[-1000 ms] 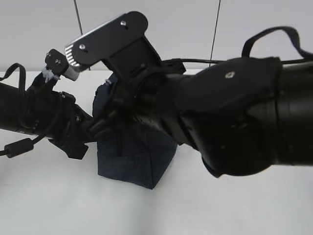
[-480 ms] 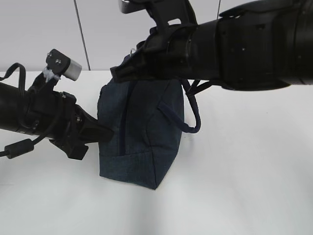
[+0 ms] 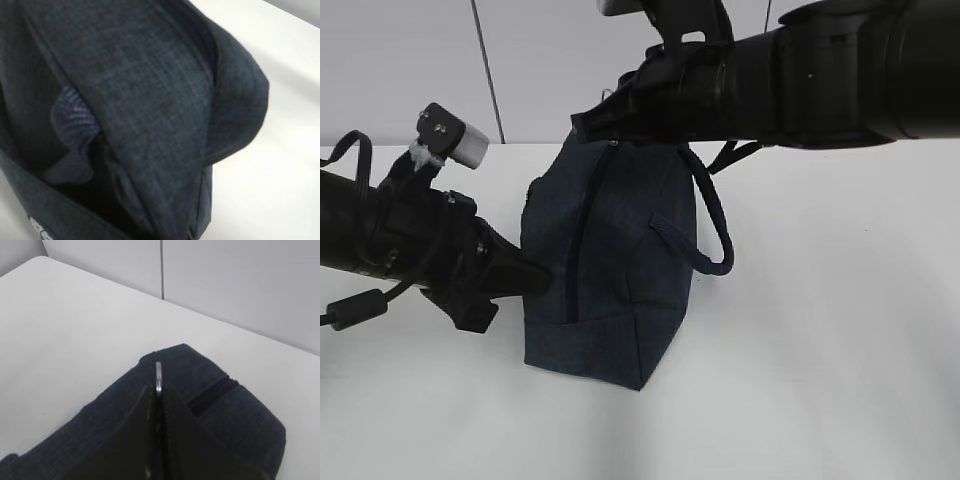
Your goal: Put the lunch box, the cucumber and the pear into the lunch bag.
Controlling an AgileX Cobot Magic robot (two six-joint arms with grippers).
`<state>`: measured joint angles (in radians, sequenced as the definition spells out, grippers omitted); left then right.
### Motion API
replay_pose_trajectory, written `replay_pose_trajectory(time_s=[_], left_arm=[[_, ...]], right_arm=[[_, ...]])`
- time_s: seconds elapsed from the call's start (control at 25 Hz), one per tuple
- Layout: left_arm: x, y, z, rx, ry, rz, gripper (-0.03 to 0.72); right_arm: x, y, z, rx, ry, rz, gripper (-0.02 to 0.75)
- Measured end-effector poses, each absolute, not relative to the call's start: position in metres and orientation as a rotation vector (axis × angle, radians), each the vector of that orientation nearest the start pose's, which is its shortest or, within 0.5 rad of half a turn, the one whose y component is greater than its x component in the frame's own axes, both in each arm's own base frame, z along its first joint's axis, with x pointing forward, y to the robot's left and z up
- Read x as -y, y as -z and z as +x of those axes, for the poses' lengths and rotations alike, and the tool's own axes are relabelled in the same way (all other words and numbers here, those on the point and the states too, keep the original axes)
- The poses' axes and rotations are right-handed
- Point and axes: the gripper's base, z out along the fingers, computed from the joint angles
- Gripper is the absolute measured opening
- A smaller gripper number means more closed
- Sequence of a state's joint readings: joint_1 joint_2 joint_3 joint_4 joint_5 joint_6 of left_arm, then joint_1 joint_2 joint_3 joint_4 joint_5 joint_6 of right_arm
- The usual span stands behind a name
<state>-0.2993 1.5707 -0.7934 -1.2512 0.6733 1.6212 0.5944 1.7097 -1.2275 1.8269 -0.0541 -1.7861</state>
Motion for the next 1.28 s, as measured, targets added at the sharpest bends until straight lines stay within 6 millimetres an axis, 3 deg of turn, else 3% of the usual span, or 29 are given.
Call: replay_pose_trajectory(time_s=[0.4,0.84,1.28], left_arm=[[0.137,-0.203,0.259,-2.113,0.723,1.136,0.006],[0.137,-0.203,0.258,-2.110,0.732,1.157,0.006],[0.137,-0.203,0.258,-2.111,0.724,1.151,0.004]], right_arm=[[-0.208,-0.278,0.375,-1.932,-0.355,-0.442,0.000],[-0.219,-0.254,0.412,-1.955,-0.315,-0.413,0.000],[-0.193,-0.236,0.432,-2.018,-0.378,-0.245,0.000]])
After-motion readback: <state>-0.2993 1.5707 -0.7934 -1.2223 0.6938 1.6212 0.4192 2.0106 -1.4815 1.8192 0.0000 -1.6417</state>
